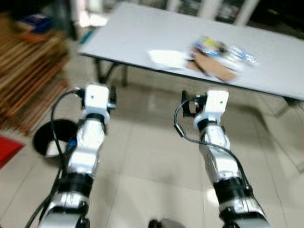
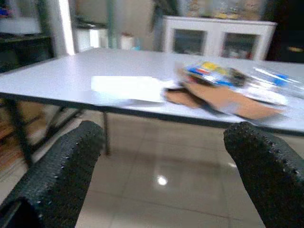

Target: Picking trash to rubbish bin

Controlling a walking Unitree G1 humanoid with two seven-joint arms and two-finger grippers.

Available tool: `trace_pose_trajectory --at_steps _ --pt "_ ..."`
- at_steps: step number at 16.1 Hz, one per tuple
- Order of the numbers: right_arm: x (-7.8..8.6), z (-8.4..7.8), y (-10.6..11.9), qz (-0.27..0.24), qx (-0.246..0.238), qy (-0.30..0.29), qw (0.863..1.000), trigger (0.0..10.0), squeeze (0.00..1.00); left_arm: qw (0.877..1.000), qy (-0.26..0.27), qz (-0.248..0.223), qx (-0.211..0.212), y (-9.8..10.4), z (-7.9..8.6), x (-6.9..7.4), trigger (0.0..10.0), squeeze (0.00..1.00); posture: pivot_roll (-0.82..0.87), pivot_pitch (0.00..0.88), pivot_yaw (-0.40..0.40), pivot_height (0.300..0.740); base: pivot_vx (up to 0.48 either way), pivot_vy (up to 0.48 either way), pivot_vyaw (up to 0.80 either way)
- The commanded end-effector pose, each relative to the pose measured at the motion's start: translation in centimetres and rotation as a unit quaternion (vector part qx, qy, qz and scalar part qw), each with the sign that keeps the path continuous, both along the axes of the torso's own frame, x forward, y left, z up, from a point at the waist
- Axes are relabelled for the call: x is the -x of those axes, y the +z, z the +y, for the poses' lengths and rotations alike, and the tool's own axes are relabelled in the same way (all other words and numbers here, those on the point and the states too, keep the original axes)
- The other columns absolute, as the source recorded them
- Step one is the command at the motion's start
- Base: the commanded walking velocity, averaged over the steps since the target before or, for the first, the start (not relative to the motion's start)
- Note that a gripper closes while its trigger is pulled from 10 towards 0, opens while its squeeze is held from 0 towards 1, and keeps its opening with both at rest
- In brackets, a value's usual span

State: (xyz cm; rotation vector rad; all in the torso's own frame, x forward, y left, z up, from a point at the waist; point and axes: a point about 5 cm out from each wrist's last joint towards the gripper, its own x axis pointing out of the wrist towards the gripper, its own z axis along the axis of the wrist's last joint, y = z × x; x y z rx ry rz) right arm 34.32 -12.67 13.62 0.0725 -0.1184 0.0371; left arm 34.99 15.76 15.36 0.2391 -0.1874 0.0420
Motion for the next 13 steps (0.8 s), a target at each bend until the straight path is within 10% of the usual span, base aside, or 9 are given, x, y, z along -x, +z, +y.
trace_pose_trajectory --at_steps 1,7,13 --pt "0.03 -0.19 0.10 0.002 -0.002 -0.005 1.000 10.0 0.00 1.000 -0.011 -0.002 -0.004 0.21 -0.67 0.04 10.0 0.00 -0.06 0.062 -0.100 0.740 0.000 0.000 -0.80" --pt "0.14 0.33 0.02 0.007 -0.003 0.005 1.000 10.0 0.00 1.000 -0.014 0.001 -0.007 0.19 -0.82 0.25 10.0 0.00 -0.06 0.047 -0.100 0.740 0.000 0.000 -0.80" --pt "0.11 0.55 -0.21 0.020 -0.016 0.015 1.000 10.0 0.00 1.000 -0.014 0.004 0.009 0.18 -0.91 0.29 10.0 0.00 -0.06 0.065 -0.100 0.740 0.000 0.000 0.00"
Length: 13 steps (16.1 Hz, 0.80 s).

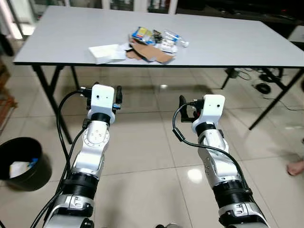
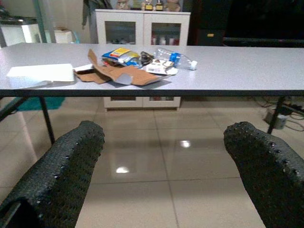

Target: Picking trash to rubbish bin

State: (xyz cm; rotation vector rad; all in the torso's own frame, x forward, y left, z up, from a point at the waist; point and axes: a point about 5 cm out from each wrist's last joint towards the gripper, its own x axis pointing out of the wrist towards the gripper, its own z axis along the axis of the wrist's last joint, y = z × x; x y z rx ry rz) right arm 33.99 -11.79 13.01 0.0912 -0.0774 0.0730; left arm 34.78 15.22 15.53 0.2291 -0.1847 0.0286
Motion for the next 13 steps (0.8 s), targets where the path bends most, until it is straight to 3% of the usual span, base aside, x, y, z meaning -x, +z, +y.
trace_pose_trajectory --at_steps 1,3,13 --pt "-0.24 -0.37 0.41 0.002 -0.012 -0.006 1.000 10.0 0.00 1.000 0.000 0.005 -0.001 0.03 -0.37 0.08 10.0 0.00 -0.06 0.065 -0.099 0.740 0.000 0.000 0.00" --pt "-0.24 -0.44 0.51 0.001 -0.012 -0.005 1.000 10.0 0.00 1.000 -0.004 0.011 0.001 0.07 -0.46 -0.10 10.0 0.00 -0.06 0.068 -0.098 0.740 0.000 0.000 0.00" --pt "-0.35 -0.10 0.94 -0.002 -0.017 0.007 1.000 10.0 0.00 1.000 -0.010 0.007 -0.003 0.59 -0.71 -0.26 10.0 0.00 -0.06 0.072 -0.098 0.740 0.360 0.000 -0.06"
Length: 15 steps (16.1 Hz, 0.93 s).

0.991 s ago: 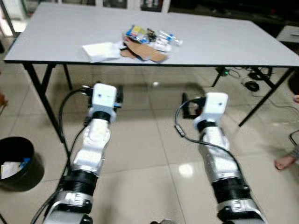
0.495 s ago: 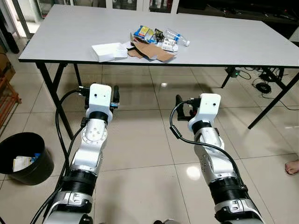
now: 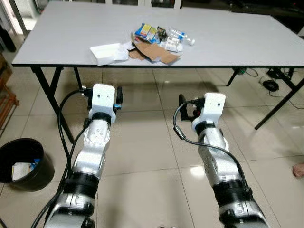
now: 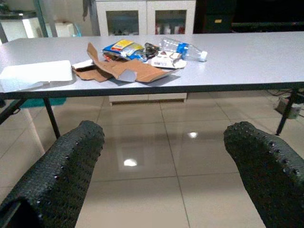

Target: Picking trash to rubbish bin

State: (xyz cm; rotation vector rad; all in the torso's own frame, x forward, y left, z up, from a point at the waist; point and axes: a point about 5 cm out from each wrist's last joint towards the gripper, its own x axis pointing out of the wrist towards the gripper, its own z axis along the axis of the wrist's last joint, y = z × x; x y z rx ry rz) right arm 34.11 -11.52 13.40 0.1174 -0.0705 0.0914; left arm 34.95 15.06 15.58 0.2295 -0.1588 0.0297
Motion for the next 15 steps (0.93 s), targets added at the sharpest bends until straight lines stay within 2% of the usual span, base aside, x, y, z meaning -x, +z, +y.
trace_pose_trajectory --at_steps 1,13,15 --pt "-0.24 -0.36 0.53 -0.003 -0.003 -0.003 1.000 10.0 0.00 1.000 -0.013 -0.007 -0.003 0.62 -0.59 -0.12 10.0 0.00 -0.06 0.070 -0.098 0.740 0.371 0.000 -0.59" --pt "-0.24 -0.14 0.51 -0.002 -0.008 0.003 1.000 10.0 0.00 1.000 -0.020 -0.013 -0.015 1.15 -0.85 -0.18 10.0 0.00 -0.06 0.073 -0.099 0.740 0.378 0.000 0.00" --pt "-0.24 0.01 0.37 0.003 -0.016 0.007 1.000 10.0 0.00 1.000 -0.021 -0.010 -0.018 1.06 -0.94 -0.18 10.0 0.00 -0.06 0.072 -0.098 0.740 0.412 0.000 -0.40"
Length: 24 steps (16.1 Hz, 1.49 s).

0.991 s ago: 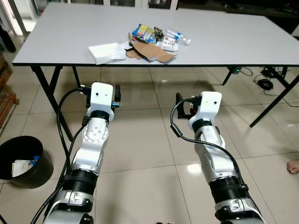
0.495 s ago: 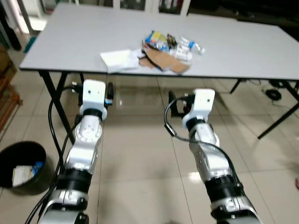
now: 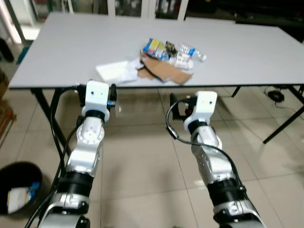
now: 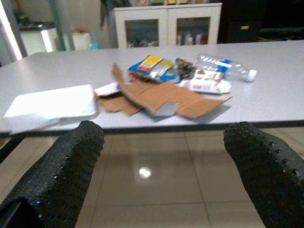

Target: Picking trash to rubbish bin

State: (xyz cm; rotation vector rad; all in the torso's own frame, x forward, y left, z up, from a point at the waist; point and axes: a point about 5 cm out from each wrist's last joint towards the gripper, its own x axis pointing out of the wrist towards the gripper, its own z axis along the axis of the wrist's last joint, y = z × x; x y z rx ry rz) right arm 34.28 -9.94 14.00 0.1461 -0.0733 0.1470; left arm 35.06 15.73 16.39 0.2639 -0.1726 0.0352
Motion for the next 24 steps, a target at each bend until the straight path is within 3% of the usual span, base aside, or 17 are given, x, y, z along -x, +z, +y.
trace_pose_trajectory --at_steps 1,10,24 --pt "-0.10 -1.52 -0.26 0.005 0.001 -0.025 1.000 10.0 0.00 1.000 -0.026 0.000 -0.004 0.22 -1.61 -0.08 10.0 0.00 -0.05 0.070 -0.093 0.740 0.405 0.000 0.00" --pt "-0.31 -0.64 -0.45 0.006 -0.016 -0.032 0.999 10.0 0.00 0.999 -0.039 0.002 -0.024 0.86 -1.34 -0.46 10.0 0.00 -0.03 0.061 -0.030 0.740 0.397 0.000 0.00" --pt "-0.51 -0.62 -0.17 0.001 -0.010 -0.025 1.000 10.0 0.00 0.999 -0.032 0.004 -0.016 0.67 -1.55 -0.48 10.0 0.00 -0.04 0.060 -0.056 0.740 0.393 0.000 0.00"
